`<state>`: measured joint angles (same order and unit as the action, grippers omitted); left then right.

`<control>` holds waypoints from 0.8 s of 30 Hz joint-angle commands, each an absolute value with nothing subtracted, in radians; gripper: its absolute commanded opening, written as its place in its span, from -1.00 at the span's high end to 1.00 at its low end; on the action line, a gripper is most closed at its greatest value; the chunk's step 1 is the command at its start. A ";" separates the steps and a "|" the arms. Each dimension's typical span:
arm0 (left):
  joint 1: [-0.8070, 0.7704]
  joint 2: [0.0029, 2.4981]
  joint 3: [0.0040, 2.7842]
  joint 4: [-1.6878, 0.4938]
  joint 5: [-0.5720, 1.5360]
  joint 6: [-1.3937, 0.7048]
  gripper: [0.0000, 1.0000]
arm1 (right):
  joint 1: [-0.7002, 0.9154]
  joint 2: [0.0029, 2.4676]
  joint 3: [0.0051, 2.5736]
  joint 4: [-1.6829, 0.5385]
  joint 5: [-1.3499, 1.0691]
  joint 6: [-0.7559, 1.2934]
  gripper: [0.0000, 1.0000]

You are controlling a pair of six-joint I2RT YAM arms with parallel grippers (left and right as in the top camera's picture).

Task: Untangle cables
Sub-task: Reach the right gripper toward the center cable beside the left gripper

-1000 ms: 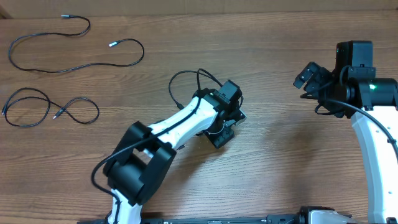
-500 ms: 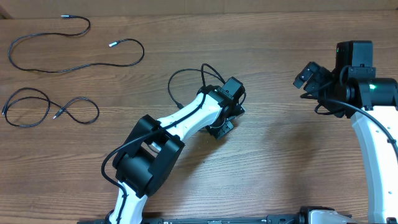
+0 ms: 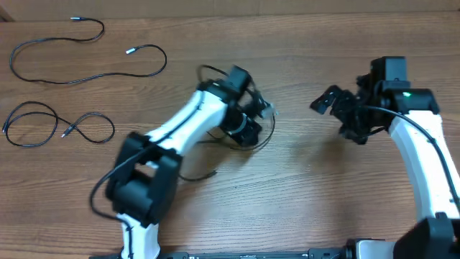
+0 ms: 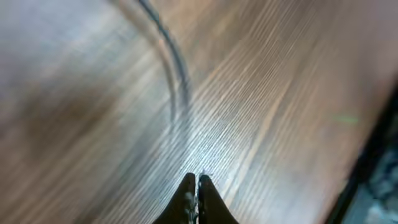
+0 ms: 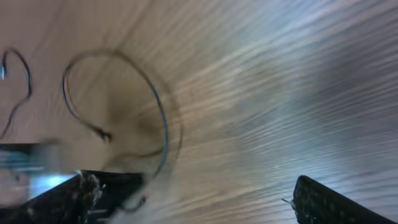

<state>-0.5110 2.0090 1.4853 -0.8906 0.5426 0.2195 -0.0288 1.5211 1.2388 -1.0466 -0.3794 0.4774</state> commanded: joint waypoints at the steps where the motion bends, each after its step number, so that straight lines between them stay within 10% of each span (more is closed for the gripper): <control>1: -0.434 1.935 1.495 -0.892 0.735 0.225 0.92 | 0.000 1.549 1.198 -1.001 -0.518 0.459 -1.00; 10: -0.356 1.935 1.495 -0.896 0.691 0.081 0.91 | 0.199 1.573 1.031 -0.741 -0.461 0.678 -0.99; 15: -0.314 1.935 1.495 -0.897 0.455 -0.167 0.91 | 0.339 1.628 0.966 -0.611 -0.368 0.766 -0.57; 24: -0.300 1.935 1.495 -0.917 0.296 -0.295 0.91 | 0.420 1.797 1.175 -0.862 -0.163 0.743 -0.45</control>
